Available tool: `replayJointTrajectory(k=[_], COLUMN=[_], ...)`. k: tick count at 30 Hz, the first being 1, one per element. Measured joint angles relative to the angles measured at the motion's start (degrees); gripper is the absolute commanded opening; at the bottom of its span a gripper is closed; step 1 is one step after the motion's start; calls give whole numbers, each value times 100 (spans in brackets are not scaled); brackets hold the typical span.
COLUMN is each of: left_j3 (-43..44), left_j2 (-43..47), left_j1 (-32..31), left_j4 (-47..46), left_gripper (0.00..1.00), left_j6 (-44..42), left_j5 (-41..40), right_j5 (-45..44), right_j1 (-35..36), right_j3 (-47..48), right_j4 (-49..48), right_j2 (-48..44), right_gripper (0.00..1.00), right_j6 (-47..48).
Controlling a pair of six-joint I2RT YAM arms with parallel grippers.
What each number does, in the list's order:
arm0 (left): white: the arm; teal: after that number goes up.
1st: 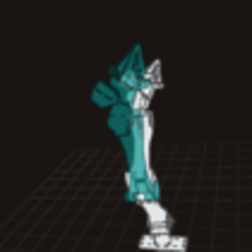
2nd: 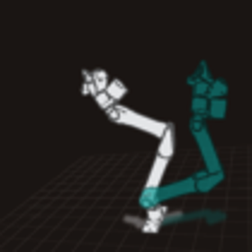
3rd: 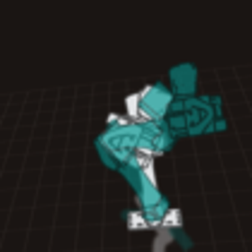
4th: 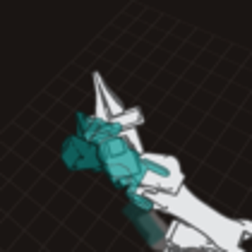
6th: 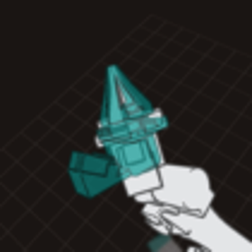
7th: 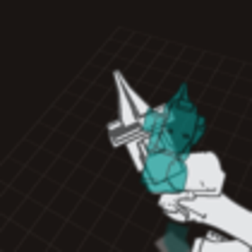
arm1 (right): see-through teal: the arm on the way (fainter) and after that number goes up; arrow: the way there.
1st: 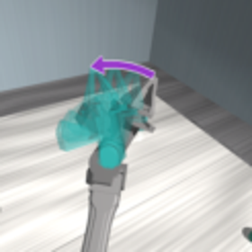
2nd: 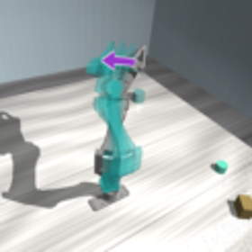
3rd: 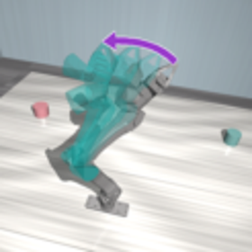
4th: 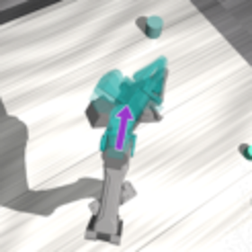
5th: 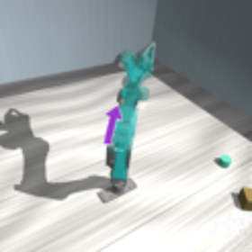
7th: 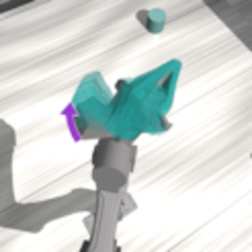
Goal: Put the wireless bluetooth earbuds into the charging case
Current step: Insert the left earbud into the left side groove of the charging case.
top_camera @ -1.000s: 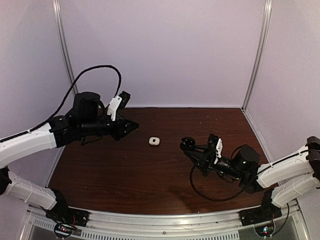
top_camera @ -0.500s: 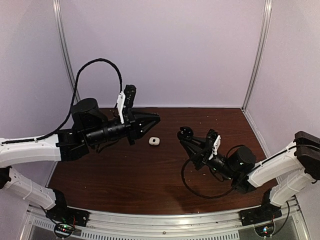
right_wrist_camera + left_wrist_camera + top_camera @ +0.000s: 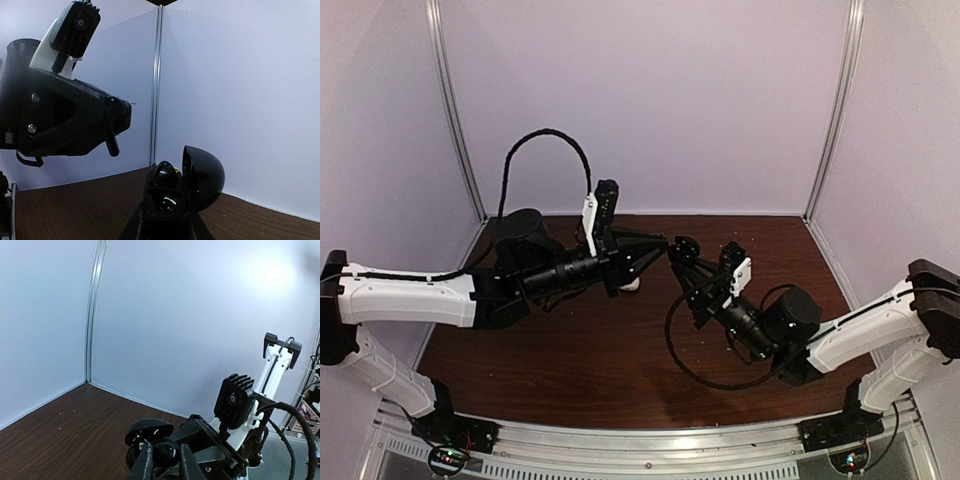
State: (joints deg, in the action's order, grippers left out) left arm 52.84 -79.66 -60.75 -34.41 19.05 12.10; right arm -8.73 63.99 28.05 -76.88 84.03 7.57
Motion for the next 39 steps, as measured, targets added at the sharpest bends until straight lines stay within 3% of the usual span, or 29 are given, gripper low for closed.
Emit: replayJointTrajectory(k=[14, 39], left_j3=[133, 387], left_j2=[-459, -859], left_j1=[0, 0], left_j4=[-625, -573], left_gripper=[4, 4], left_j6=[481, 796], left_j5=[149, 149], right_j5=[-876, -953], right_j1=[232, 319], right_j3=[87, 192], right_j4=[94, 79], right_j2=[208, 205], right_gripper=[0, 0], right_j6=[350, 472])
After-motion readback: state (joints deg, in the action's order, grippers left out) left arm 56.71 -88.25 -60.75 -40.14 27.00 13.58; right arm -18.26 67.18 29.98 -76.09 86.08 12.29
